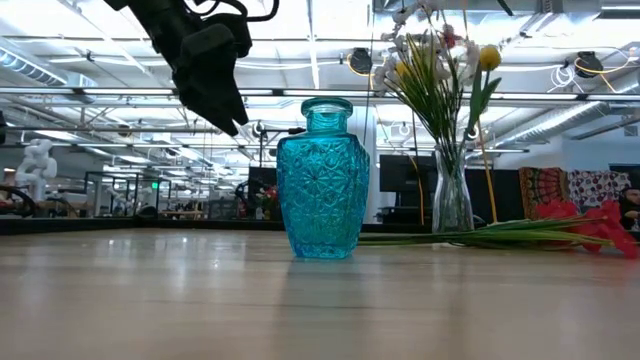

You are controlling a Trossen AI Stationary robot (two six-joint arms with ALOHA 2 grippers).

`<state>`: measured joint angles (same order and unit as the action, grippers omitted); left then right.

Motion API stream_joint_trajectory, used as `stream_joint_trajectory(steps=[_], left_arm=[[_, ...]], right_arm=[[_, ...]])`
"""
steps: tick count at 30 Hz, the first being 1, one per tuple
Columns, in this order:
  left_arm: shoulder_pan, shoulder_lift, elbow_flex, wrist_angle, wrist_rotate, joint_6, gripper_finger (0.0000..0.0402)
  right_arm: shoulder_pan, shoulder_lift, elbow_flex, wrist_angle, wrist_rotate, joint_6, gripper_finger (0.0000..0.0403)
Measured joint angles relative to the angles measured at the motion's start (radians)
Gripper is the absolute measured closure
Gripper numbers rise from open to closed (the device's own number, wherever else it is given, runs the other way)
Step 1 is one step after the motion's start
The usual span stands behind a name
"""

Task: Sort flowers into vase by color
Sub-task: Put the bottom orange flowers into the blue vase

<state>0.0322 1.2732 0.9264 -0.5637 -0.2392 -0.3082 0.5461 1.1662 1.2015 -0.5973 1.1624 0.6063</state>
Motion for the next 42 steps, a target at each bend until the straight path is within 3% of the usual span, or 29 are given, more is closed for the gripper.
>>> stream_joint_trajectory(steps=[4,12,18,28,35,42], left_arm=[[-0.003,0.000,0.000,-0.004,0.030,0.055,0.0047],[-0.031,-0.022,0.000,-0.039,0.067,0.208,0.0047],[-0.031,-0.127,-0.016,-0.042,0.067,0.267,0.0047],[-0.035,-0.427,-0.247,0.013,0.091,0.194,0.0047],[-0.041,-0.537,-0.299,0.008,0.113,0.141,0.0047],[-0.055,-0.574,-0.299,0.005,0.114,0.158,0.0047]], right_arm=[[-0.030,0.061,0.000,0.140,-0.144,-0.109,0.0400],[-0.098,0.230,0.000,0.474,-0.319,-0.260,0.0399],[-0.131,0.306,-0.001,0.650,-0.337,-0.293,0.0399],[-0.204,0.464,-0.005,1.037,-0.519,-0.425,0.0399],[-0.226,0.509,-0.146,1.319,-0.590,-0.398,0.0399],[-0.216,0.509,-0.286,1.442,-0.591,-0.378,0.0400]])
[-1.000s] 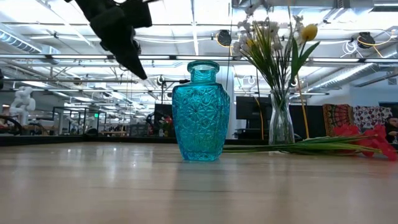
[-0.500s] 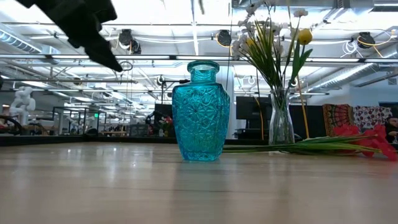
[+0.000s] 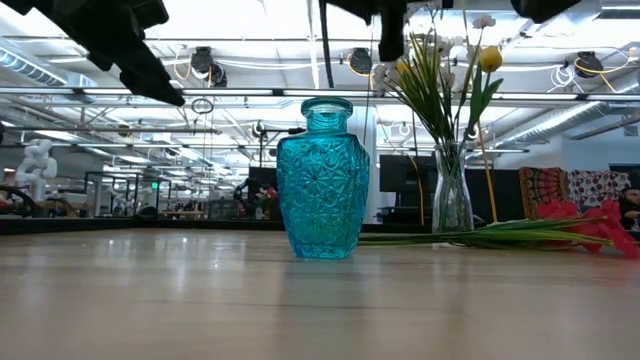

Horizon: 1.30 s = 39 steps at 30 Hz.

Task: Sort flowers into vase by color
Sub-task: Put the bottom orange flowers into the blue vase

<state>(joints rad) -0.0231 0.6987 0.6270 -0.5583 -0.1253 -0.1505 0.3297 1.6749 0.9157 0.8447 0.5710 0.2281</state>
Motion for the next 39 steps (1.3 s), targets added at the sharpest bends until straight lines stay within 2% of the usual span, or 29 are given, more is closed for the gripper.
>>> stream_joint_trajectory(steps=[19,26,32,39], left_arm=[[0.000,0.001,0.000,0.001,-0.008,0.010,0.0047],[0.001,0.001,0.000,0.004,-0.017,0.009,0.0047],[0.001,0.001,0.000,0.004,-0.018,0.002,0.0047],[0.001,0.002,0.000,0.003,-0.020,0.003,0.0047]], right_arm=[[-0.014,0.029,-0.037,-0.031,-0.003,0.059,0.0397],[-0.014,0.128,-0.037,0.101,-0.044,0.066,0.0400],[-0.014,0.160,-0.037,0.103,-0.049,0.104,0.0381],[-0.014,0.143,-0.037,0.095,-0.049,0.060,0.0348]])
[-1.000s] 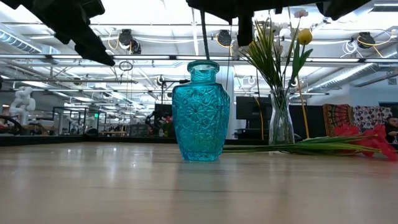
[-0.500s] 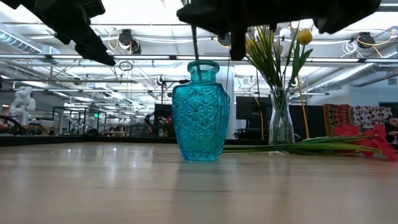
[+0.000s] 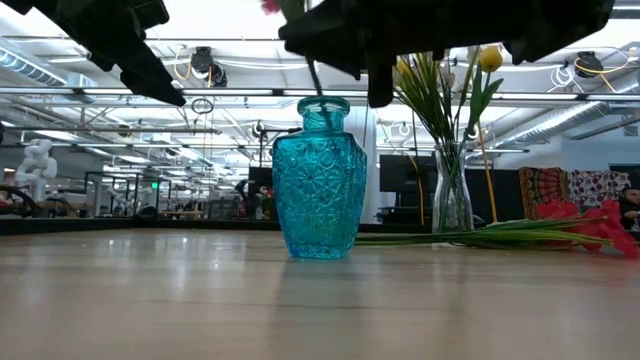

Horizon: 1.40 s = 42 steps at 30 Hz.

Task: Sort flowers into vase by color
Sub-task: Put the bottom orange flowers into the blue vase, then put the orange flowers into the blue vase

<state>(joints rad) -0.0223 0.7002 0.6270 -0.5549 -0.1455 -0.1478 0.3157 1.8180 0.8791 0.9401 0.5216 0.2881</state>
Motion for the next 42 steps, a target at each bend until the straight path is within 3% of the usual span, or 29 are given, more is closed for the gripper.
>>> stream_joint_trajectory(steps=[6,12,21,32,42], left_arm=[[0.000,0.000,0.000,-0.003,0.000,0.000,0.0047],[0.000,0.000,0.000,-0.004,0.000,-0.001,0.0047],[0.000,0.000,0.000,-0.011,-0.001,-0.002,0.0047],[0.000,0.000,0.000,-0.030,-0.013,-0.080,0.0047],[0.000,0.000,0.000,-0.029,-0.029,-0.110,0.0047]], right_arm=[[0.000,-0.027,0.000,-0.142,-0.006,0.064,0.0298],[0.000,-0.106,0.000,-0.272,-0.087,0.032,0.0256],[0.002,-0.360,0.000,-0.738,-0.192,0.102,0.0236],[0.001,-0.588,0.000,-1.171,-0.230,0.634,0.0236],[0.024,-0.576,0.000,-1.553,-0.235,1.254,0.0236]])
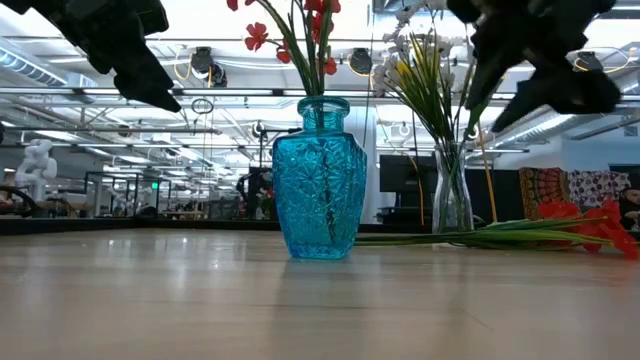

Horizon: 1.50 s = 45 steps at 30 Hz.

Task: Sort flowers into vase by color
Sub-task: Put the orange flowers into the blue vase

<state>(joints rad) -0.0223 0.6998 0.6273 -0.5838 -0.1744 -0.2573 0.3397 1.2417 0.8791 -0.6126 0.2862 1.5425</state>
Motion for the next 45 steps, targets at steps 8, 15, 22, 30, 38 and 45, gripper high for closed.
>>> stream_joint_trajectory(steps=[8,15,22,30,38,45], left_arm=[[0.000,0.000,0.000,0.001,-0.074,0.001,0.0047],[0.000,0.000,0.000,0.001,-0.076,0.001,0.0047],[0.000,0.000,0.000,0.001,-0.077,0.001,0.0047],[0.000,0.000,0.000,0.000,-0.077,0.002,0.0047],[0.000,0.000,0.000,0.000,-0.077,0.002,0.0047],[0.000,0.000,0.000,0.000,-0.077,0.002,0.0047]], right_arm=[[0.023,0.078,0.000,-0.038,0.105,0.336,0.0236],[0.022,0.225,0.000,0.016,0.100,0.654,0.0236],[0.004,0.361,0.000,0.171,0.102,0.849,0.0236],[-0.062,0.449,0.000,0.204,0.103,0.882,0.0236],[-0.112,0.451,0.000,0.187,0.108,0.881,0.0236],[-0.137,0.451,0.000,0.121,0.093,0.880,0.0236]])
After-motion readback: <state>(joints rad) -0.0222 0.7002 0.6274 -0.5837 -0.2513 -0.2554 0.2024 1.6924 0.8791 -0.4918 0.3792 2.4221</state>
